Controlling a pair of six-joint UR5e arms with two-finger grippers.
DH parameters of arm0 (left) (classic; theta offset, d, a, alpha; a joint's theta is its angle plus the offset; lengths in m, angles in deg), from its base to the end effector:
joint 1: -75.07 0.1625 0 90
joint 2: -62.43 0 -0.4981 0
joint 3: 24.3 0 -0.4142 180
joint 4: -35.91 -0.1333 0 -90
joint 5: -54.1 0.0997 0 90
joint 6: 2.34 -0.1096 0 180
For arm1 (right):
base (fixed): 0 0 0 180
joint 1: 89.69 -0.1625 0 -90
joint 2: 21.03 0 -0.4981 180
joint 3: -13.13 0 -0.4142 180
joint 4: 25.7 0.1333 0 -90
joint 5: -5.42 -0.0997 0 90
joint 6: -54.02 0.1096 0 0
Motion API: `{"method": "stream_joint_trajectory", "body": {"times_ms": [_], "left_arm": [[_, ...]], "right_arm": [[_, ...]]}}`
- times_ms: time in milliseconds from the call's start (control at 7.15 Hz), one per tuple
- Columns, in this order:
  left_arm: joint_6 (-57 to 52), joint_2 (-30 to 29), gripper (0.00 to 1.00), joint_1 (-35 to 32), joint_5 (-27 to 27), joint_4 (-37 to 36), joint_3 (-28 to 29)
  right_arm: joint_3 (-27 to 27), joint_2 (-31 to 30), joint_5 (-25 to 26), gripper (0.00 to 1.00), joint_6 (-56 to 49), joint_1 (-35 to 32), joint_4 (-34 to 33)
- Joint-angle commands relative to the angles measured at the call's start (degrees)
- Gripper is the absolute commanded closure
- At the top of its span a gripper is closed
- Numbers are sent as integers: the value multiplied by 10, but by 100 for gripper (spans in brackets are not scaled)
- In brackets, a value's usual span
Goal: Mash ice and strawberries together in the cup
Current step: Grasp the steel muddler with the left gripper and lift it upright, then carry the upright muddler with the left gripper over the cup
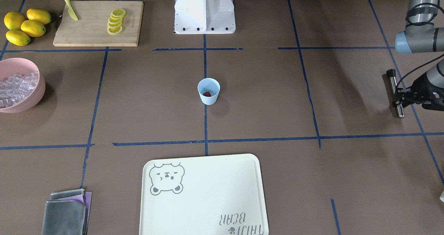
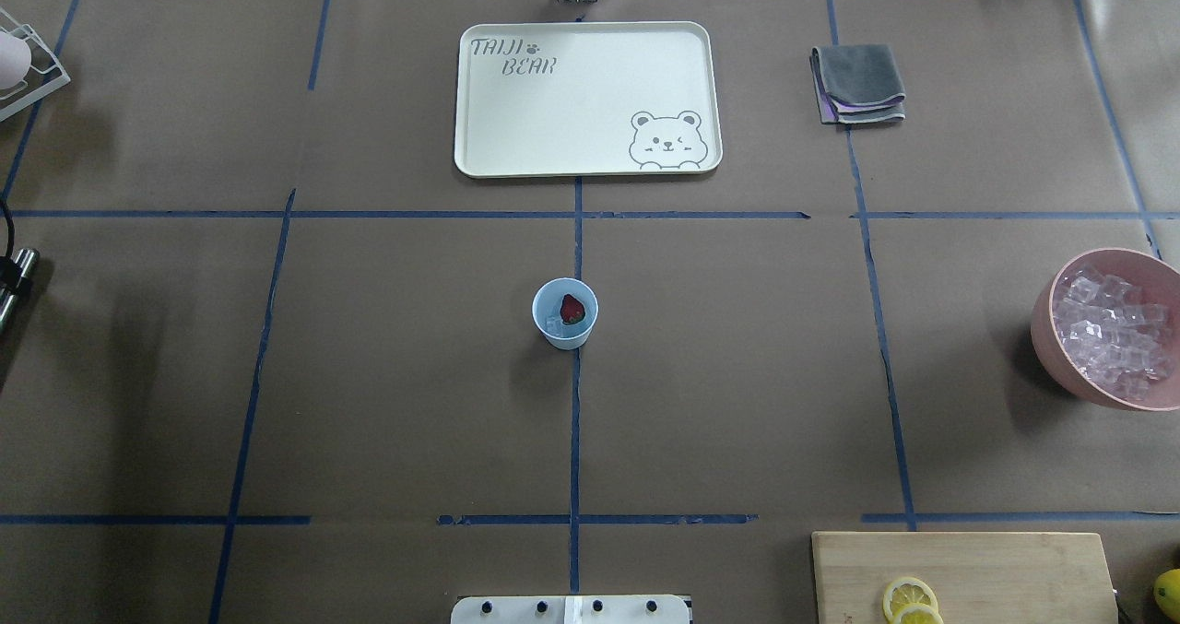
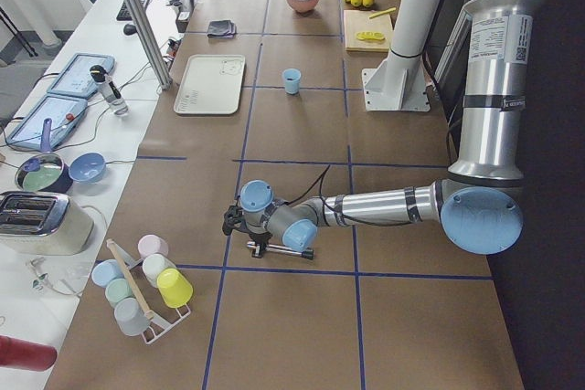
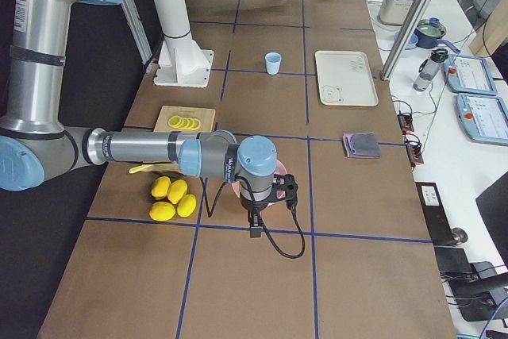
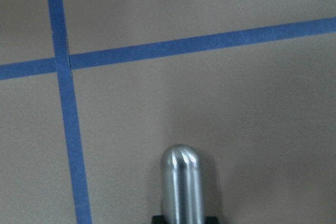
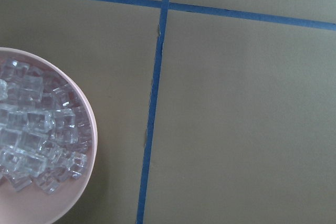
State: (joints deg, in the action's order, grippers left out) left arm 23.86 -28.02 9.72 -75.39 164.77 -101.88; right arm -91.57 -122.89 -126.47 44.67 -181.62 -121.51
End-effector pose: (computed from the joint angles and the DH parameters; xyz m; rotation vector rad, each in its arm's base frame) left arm 0.1659 -0.5139 0.7768 0.1164 0.8039 0.1361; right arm 0.0738 -0.4044 0.7161 0.0226 -0.7326 -0.1047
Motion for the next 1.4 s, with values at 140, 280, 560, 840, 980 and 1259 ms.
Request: {"method": "stream_joint_trajectory", "body": {"times_ms": [140, 280, 560, 840, 980, 1259], "left_arm": [[-60, -2, 99, -12, -23, -11, -151], [-152, -54, 97, -12, -26, 9, -174], [-59, -133, 98, -7, -27, 23, -204], [-18, -191, 100, 18, -23, 156, -194], [-20, -206, 100, 41, -20, 209, -189], [-26, -248, 100, 120, 71, 346, -167]], "right_arm": [[-8, 0, 1, 0, 0, 0, -1], [-9, 0, 1, 0, 0, 0, -1], [-8, 0, 1, 0, 0, 0, -1], [-9, -9, 4, 0, 0, 0, -1], [-8, -10, 4, 0, -1, 0, -1], [-8, -10, 2, 0, -1, 0, -1]]}}
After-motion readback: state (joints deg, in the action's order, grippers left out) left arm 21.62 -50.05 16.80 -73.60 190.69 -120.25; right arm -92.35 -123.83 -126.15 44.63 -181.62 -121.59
